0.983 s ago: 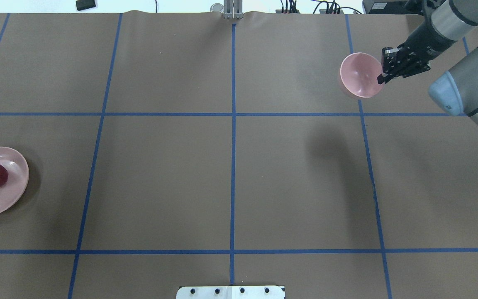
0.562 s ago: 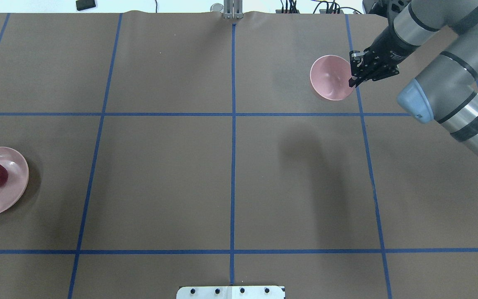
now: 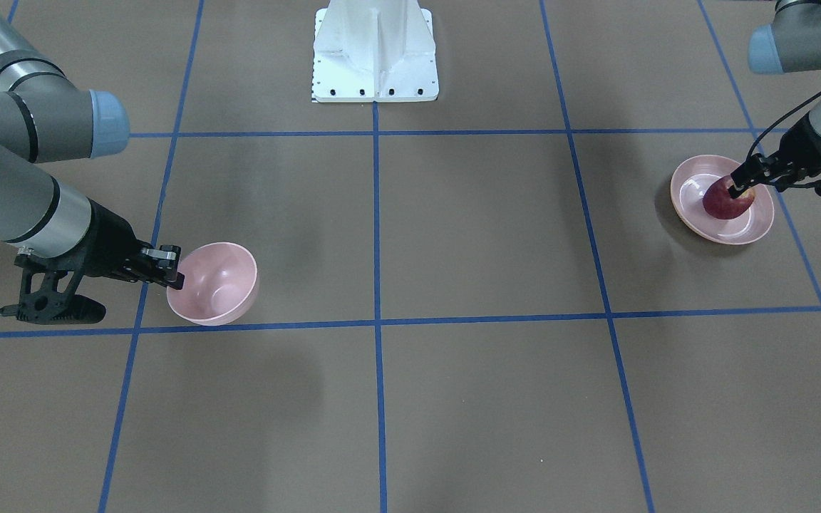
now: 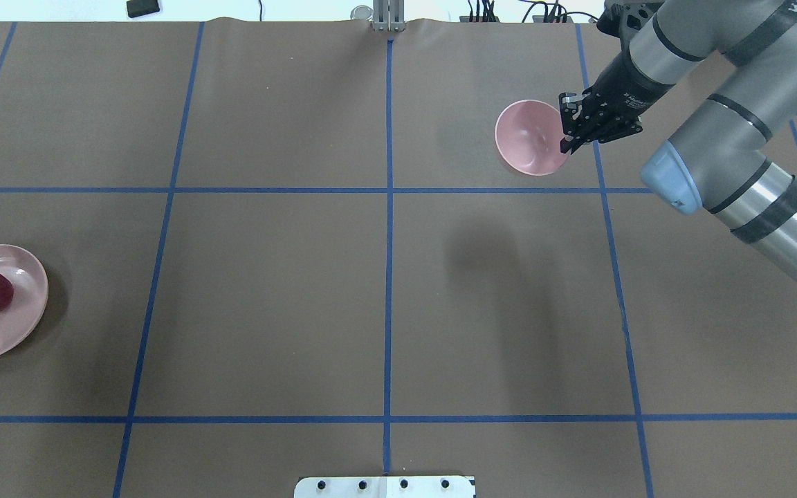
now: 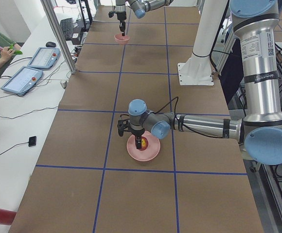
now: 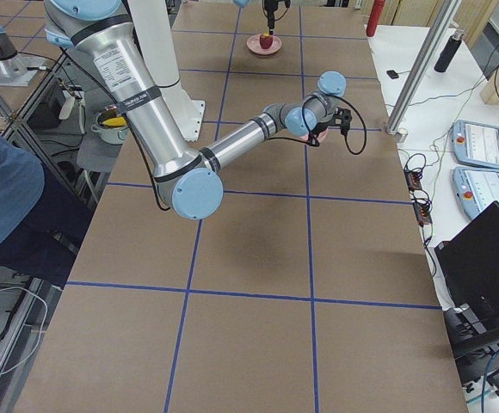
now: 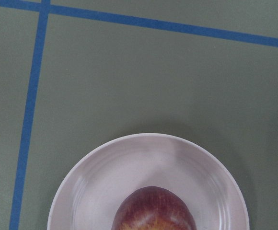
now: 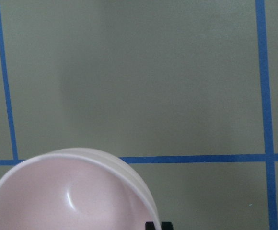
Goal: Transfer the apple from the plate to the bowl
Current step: 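Slide the pink bowl toward center with right gripper while left arm reaches apple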
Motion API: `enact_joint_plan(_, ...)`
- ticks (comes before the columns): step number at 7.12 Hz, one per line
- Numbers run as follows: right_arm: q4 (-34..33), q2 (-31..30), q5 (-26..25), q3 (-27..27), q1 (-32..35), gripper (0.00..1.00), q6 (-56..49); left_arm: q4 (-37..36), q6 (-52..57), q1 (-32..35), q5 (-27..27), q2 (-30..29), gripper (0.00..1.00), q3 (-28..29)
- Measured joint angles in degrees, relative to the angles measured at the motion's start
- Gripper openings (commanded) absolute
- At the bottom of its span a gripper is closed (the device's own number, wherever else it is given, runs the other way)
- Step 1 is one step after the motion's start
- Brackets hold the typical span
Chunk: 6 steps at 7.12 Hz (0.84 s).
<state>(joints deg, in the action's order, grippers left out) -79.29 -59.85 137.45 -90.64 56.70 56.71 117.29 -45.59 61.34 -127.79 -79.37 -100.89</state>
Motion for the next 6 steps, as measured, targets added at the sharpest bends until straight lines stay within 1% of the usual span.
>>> enact_joint_plan(3, 0.0, 2.2, -2.2, 0.0, -2.7, 0.00, 3.4, 0.3, 0.0, -2.3, 0.5, -0.3, 0.99, 1.4)
enact_joint_plan(6, 0.0, 3.0, -2.5, 0.0, -3.4, 0.00, 4.1, 3.4, 0.0, -4.0, 0.5, -0.8, 0.98, 4.8)
